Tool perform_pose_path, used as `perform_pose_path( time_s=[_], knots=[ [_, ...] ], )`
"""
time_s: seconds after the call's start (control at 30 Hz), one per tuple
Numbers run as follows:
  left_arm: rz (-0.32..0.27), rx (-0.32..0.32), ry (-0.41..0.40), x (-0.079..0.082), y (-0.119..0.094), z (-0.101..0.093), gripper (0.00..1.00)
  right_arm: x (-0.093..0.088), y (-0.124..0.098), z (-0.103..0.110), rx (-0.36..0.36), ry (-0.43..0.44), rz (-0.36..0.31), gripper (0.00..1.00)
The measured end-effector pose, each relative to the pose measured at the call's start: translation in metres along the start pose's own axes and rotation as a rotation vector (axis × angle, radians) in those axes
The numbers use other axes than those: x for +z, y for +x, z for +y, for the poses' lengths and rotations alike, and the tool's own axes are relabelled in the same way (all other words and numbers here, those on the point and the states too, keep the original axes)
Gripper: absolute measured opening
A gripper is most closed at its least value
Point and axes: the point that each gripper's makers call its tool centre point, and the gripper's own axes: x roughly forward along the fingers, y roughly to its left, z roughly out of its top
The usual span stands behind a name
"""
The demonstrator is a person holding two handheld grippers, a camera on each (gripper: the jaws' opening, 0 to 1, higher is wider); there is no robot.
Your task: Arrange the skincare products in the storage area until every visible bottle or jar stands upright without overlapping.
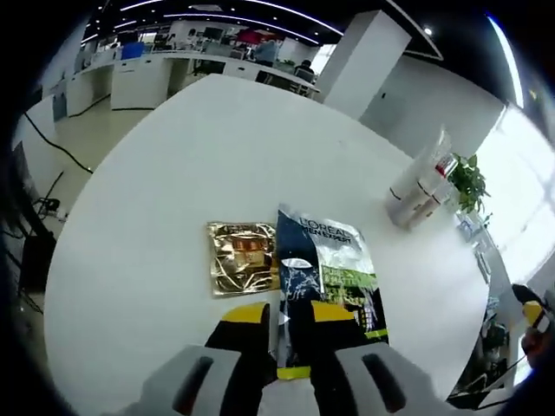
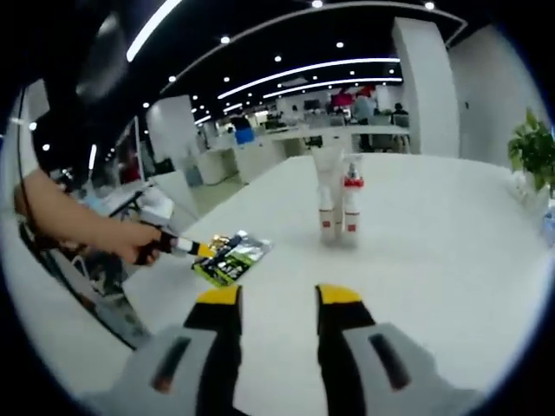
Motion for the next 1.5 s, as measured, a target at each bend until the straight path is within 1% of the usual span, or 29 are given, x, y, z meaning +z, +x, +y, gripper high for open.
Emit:
perform_pose_path(
  time_s=[0.07,0.13,0.17,0.23,0.27,0.33,0.4,0.43,0.47,0.5,0.53,0.57,0.6,0.67,0.8,0.83,0.87,0.9,0.93,1.0,1.03,1.13,1.23,1.27,1.3,1.37,1.4,1.47,1.5],
  knots=[
    [0.018,0.019,0.010,0.001,0.000,0.000,0.10,0.003,-0.002,-0.003,-0.008,-0.019,-0.002,0.29],
    [0.037,0.061,0.081,0.000,-0.001,0.003,0.04,0.005,-0.005,-0.009,-0.019,-0.025,0.003,0.27],
    [0.052,0.056,0.084,-0.003,0.001,0.001,0.02,0.006,-0.006,-0.012,-0.023,-0.021,0.003,0.27],
    [0.057,0.060,0.086,-0.002,-0.001,0.001,0.01,0.009,-0.008,-0.016,-0.031,-0.013,-0.008,0.27],
    [0.082,0.073,0.033,-0.004,-0.002,0.001,0.00,0.013,-0.009,-0.020,-0.033,-0.005,-0.022,0.27],
    [0.109,0.073,-0.004,-0.005,-0.002,0.000,0.00,0.017,-0.009,-0.027,-0.039,0.003,-0.039,0.27],
    [0.121,0.093,-0.089,-0.005,-0.005,-0.004,0.00,0.016,-0.008,-0.031,-0.038,0.024,-0.044,0.27],
    [0.124,0.098,-0.122,-0.004,-0.004,-0.004,0.00,0.013,-0.006,-0.033,-0.035,0.035,-0.036,0.27],
    [0.128,0.091,-0.146,-0.003,-0.005,-0.007,0.00,0.003,-0.003,-0.036,-0.032,0.075,-0.001,0.28],
    [0.133,0.080,-0.167,-0.003,-0.006,-0.010,0.00,-0.001,-0.002,-0.038,-0.025,0.091,0.005,0.28],
    [0.135,0.058,-0.218,-0.001,-0.006,-0.017,0.00,-0.003,0.000,-0.037,-0.009,0.107,0.010,0.28],
    [0.134,0.049,-0.226,-0.001,-0.007,-0.019,0.00,-0.006,0.003,-0.036,0.010,0.122,0.020,0.28],
    [0.107,0.008,-0.267,0.006,-0.009,-0.033,0.00,-0.007,0.005,-0.038,0.017,0.119,0.025,0.28],
    [0.084,-0.027,-0.299,0.013,-0.011,-0.044,0.00,-0.008,0.007,-0.037,0.036,0.126,0.031,0.28],
    [0.066,-0.056,-0.324,0.017,-0.012,-0.052,0.00,-0.011,0.010,-0.033,0.068,0.171,0.041,0.27],
    [0.047,-0.062,-0.332,0.021,-0.016,-0.057,0.00,-0.014,0.015,-0.030,0.100,0.246,0.052,0.27],
    [0.027,-0.095,-0.353,0.025,-0.016,-0.065,0.00,-0.017,0.019,-0.028,0.126,0.301,0.065,0.27],
    [-0.020,-0.163,-0.407,0.032,-0.021,-0.085,0.00,-0.019,0.032,-0.024,0.182,0.354,0.053,0.27],
    [-0.032,-0.184,-0.421,0.033,-0.023,-0.092,0.00,-0.021,0.036,-0.023,0.186,0.346,0.058,0.27],
    [-0.067,-0.232,-0.481,0.036,-0.025,-0.105,0.00,-0.021,0.042,-0.022,0.191,0.326,0.059,0.27],
    [-0.066,-0.239,-0.485,0.036,-0.024,-0.106,0.00,-0.021,0.044,-0.022,0.196,0.324,0.059,0.27],
    [-0.070,-0.298,-0.487,0.034,-0.026,-0.122,0.00,-0.020,0.051,-0.020,0.230,0.319,0.066,0.27],
    [-0.073,-0.351,-0.499,0.030,-0.031,-0.135,0.00,-0.019,0.051,-0.016,0.261,0.330,0.069,0.27],
    [-0.086,-0.398,-0.499,0.031,-0.034,-0.141,0.00,-0.015,0.050,-0.015,0.270,0.347,0.048,0.27],
    [-0.095,-0.401,-0.501,0.029,-0.037,-0.144,0.00,-0.012,0.049,-0.015,0.287,0.360,0.027,0.27],
    [-0.119,-0.467,-0.506,0.030,-0.044,-0.158,0.00,-0.011,0.048,-0.012,0.337,0.416,0.031,0.28],
    [-0.122,-0.490,-0.517,0.030,-0.047,-0.164,0.00,-0.010,0.048,-0.012,0.354,0.441,0.027,0.29],
    [-0.123,-0.525,-0.507,0.028,-0.053,-0.174,0.00,-0.009,0.049,-0.010,0.398,0.515,0.022,0.34],
    [-0.114,-0.561,-0.511,0.026,-0.059,-0.184,0.00,-0.011,0.050,-0.007,0.432,0.593,0.039,0.39]
  ],
)
